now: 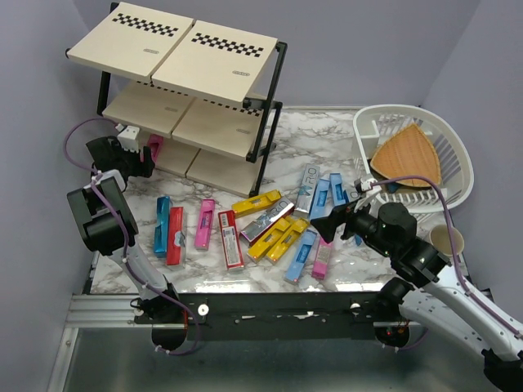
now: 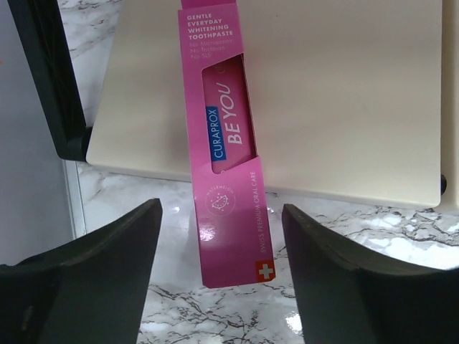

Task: Place and organize the toothpastes onto the shelf
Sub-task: Place the toothpaste on the shelf, then adjust the toothpaste on the shelf.

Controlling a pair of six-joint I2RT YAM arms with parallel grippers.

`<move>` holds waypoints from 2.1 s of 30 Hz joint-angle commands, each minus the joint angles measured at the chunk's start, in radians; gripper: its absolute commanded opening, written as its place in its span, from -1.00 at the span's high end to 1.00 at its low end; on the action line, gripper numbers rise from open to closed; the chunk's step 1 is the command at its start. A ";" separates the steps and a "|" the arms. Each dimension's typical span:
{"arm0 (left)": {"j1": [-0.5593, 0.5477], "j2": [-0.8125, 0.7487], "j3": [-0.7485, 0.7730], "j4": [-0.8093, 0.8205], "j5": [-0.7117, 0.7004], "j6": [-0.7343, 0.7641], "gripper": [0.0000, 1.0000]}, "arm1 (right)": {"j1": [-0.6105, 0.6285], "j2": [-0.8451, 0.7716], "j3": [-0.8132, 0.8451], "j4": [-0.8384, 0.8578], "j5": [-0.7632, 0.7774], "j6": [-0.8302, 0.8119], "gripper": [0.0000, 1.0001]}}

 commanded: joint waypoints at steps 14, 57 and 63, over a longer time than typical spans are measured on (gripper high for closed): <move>0.008 -0.356 -0.246 0.089 -0.274 -0.320 -0.98 | 0.007 -0.092 -0.014 0.024 -0.053 0.006 -1.00; -0.019 -0.031 0.001 -0.042 -0.336 -1.364 -0.54 | 0.042 -0.038 -0.011 0.011 0.067 0.008 -1.00; -0.019 0.015 0.075 -0.057 -0.340 -1.364 -0.52 | 0.042 -0.024 -0.012 0.015 0.067 0.008 -1.00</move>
